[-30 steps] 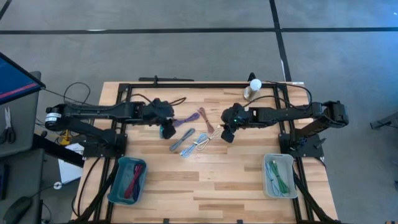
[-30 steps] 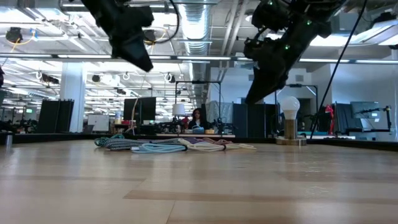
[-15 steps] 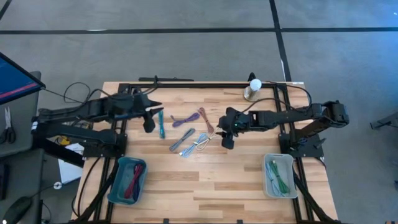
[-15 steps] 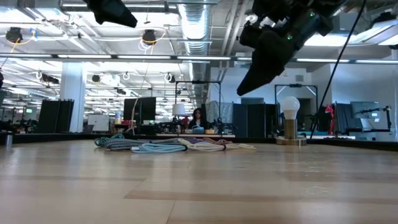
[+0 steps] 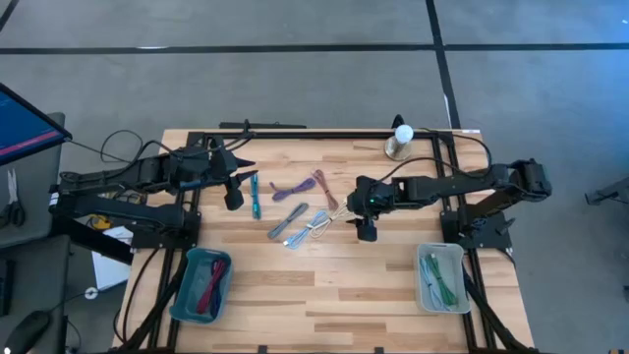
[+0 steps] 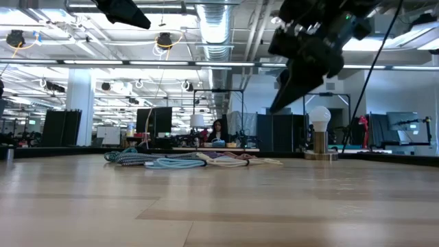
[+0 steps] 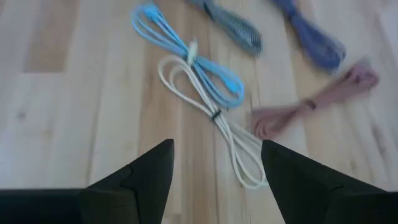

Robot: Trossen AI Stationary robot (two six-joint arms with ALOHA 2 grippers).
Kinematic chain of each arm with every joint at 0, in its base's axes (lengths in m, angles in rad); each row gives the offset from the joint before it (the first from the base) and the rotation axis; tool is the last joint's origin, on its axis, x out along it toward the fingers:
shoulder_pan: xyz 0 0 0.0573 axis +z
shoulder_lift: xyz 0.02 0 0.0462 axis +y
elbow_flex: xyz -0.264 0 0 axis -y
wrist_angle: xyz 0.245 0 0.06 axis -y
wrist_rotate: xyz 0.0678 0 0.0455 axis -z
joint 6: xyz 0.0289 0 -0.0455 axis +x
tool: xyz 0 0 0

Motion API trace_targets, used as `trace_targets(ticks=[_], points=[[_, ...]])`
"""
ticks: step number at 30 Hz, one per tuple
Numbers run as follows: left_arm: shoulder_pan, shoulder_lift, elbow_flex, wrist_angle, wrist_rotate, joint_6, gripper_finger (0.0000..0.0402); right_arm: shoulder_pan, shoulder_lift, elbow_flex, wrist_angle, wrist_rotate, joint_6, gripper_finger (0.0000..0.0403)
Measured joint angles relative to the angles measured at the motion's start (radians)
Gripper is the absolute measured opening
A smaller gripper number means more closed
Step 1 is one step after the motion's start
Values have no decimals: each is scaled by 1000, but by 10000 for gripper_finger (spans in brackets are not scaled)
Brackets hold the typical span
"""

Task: Pick & Place USB Port
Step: Put the white USB cable into the gray bin

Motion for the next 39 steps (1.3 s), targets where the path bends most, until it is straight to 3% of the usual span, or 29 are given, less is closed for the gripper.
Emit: trace_targets(ticks=[10,19,23,31,39], points=[[0,-2,0,-1,0,0,99,-42,261,12,37,5,-5,232],[0,-2,0,0,-2,0,99,-42,315,38,121,45,-41,227],[0,-2,0,0,-3,0,99,-52,318,38,143,61,-41,186],[0,-1,0,0,-3,0,99,-55,343,40,154,64,-42,22],[0,-1,0,0,-3,-5,99,-46,324,39,142,56,-41,4]])
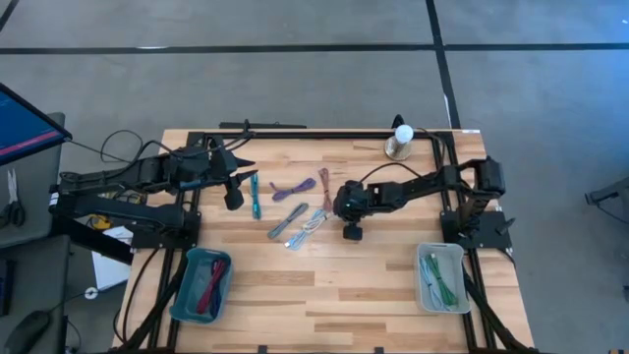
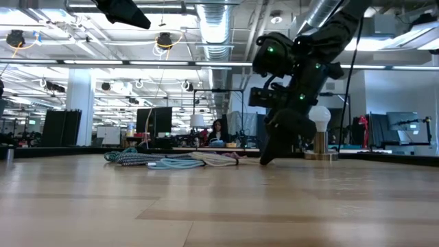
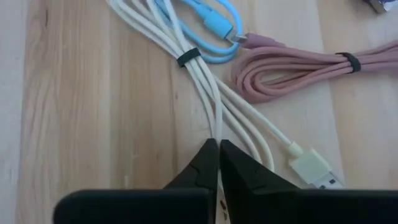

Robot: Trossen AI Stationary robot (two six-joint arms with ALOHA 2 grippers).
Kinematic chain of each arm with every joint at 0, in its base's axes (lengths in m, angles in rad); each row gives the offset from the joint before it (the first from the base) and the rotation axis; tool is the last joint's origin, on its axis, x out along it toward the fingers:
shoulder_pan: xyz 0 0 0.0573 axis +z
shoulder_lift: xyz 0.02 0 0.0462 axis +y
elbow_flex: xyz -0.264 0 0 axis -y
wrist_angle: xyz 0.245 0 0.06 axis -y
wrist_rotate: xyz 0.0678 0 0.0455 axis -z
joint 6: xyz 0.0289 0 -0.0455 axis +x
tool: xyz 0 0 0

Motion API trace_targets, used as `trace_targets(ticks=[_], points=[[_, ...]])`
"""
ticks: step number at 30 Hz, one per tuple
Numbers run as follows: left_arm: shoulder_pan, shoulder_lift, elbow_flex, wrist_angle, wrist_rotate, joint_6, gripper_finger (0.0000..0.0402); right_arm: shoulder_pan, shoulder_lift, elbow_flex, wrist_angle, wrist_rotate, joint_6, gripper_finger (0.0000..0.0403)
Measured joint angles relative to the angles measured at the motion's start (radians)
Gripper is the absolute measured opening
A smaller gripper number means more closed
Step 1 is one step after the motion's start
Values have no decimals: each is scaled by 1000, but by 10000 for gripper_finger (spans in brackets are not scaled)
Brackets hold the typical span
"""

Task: Pick & Place USB Port
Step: Put the white USB cable into the gray bin

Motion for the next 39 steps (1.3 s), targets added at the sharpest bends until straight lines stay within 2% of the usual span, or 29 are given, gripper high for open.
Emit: trace_targets(ticks=[3,12,17,24,30,39], points=[[0,0,0,0,0,-2,99,12,-56,-5,-52,-2,0,2],[0,0,0,0,0,-7,99,59,-336,-2,-245,-1,62,1],[0,0,0,0,0,-7,99,91,-517,-2,-440,8,196,0],[0,0,0,1,0,-7,99,199,-742,33,-804,101,477,0],[0,2,0,1,0,-7,99,337,-799,156,-1067,112,719,0],[0,2,0,3,0,-7,99,562,-737,341,-1321,-29,1033,0]])
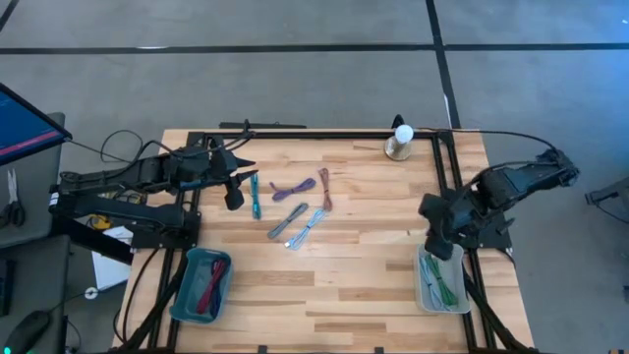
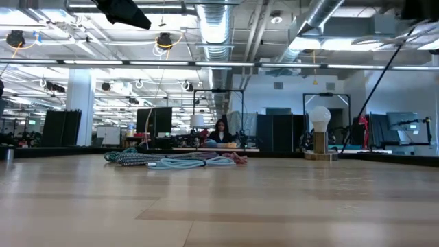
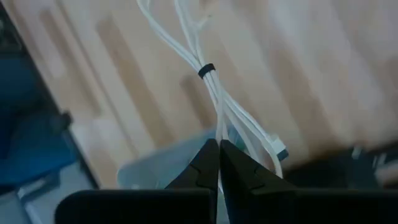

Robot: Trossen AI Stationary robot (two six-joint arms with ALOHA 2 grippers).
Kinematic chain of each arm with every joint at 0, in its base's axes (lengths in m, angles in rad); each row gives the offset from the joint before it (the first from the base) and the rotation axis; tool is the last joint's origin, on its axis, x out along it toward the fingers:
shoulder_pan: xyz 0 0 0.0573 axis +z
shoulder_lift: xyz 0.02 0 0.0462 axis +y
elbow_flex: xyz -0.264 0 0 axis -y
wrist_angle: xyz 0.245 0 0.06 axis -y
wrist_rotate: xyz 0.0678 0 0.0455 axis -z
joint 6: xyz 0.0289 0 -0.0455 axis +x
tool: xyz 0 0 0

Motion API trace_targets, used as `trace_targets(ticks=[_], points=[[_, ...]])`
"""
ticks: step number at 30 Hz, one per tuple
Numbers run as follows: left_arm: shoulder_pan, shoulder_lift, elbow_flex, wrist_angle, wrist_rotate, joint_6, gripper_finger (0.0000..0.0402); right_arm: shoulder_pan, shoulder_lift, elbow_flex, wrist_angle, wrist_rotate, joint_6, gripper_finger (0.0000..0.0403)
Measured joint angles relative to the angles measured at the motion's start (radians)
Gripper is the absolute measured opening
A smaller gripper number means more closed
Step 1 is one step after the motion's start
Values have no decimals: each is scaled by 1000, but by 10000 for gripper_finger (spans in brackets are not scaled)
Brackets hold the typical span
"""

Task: Pick & Place USB Port
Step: Put the white USB cable into the gray bin

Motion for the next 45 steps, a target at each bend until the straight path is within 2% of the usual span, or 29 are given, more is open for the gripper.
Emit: trace_targets(ticks=[6,12,16,20,31,45], points=[[0,0,0,2,0,0,99,186,50,10,-74,-79,240,0],[0,0,0,2,0,0,99,364,84,11,-73,-82,500,0],[0,0,0,2,0,0,99,461,113,11,-69,-130,690,0],[0,0,0,2,0,0,99,532,160,11,-38,-136,792,0],[0,21,0,4,0,0,99,562,308,-33,36,-132,817,0],[0,55,0,-2,0,0,99,561,315,-237,320,-158,857,0]])
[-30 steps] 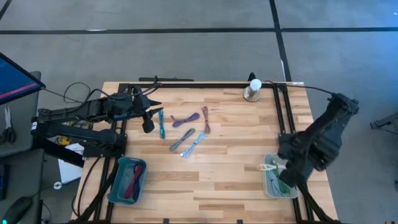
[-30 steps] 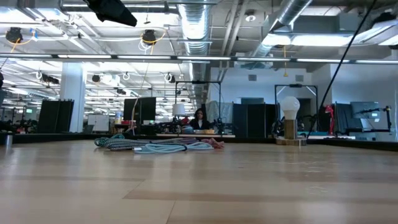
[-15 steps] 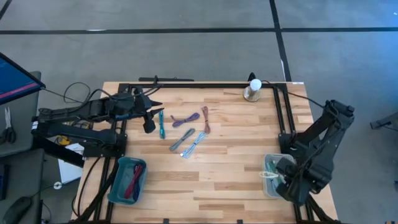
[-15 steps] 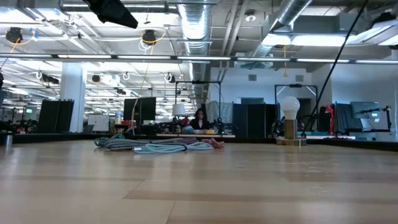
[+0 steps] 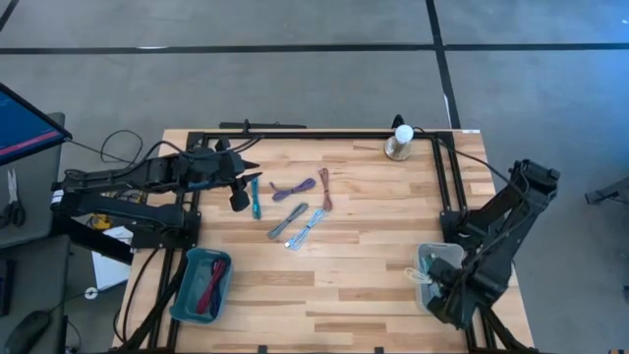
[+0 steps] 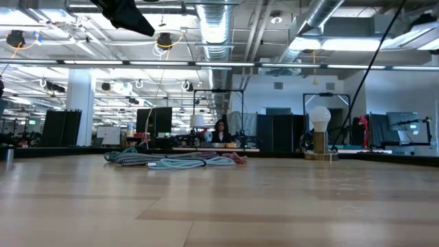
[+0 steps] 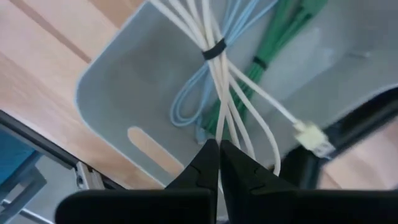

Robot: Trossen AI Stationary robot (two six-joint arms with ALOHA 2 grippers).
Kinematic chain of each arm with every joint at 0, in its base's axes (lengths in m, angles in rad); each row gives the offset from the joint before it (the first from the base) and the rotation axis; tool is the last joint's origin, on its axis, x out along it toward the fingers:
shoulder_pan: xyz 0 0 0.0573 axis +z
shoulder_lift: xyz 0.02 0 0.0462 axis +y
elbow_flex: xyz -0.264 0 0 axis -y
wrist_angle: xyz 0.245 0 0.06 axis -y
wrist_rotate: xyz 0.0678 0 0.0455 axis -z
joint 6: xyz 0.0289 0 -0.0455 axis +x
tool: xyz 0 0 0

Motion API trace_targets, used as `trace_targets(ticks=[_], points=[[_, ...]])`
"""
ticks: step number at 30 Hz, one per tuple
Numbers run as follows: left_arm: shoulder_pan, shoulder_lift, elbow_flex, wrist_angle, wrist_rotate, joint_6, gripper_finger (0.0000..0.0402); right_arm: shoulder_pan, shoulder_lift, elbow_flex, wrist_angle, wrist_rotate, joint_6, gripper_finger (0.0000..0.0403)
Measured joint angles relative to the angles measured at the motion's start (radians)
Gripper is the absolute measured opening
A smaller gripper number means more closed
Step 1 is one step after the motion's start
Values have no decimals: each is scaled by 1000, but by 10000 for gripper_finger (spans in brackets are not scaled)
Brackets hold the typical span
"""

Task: Pick & Place USB Port
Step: Put the white USB cable into the gray bin

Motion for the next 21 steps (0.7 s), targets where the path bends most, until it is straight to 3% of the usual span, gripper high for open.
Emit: trace_targets(ticks=[5,12,19,21], points=[[0,-1,0,0,0,0,99,0,1,-46,83,-1,7,0],[0,-1,0,0,0,0,99,-1,1,-49,39,-5,15,4],[0,-1,0,0,0,0,99,-2,1,-49,-140,-173,96,57],[0,-1,0,0,0,0,99,-3,1,-49,-160,-180,88,77]])
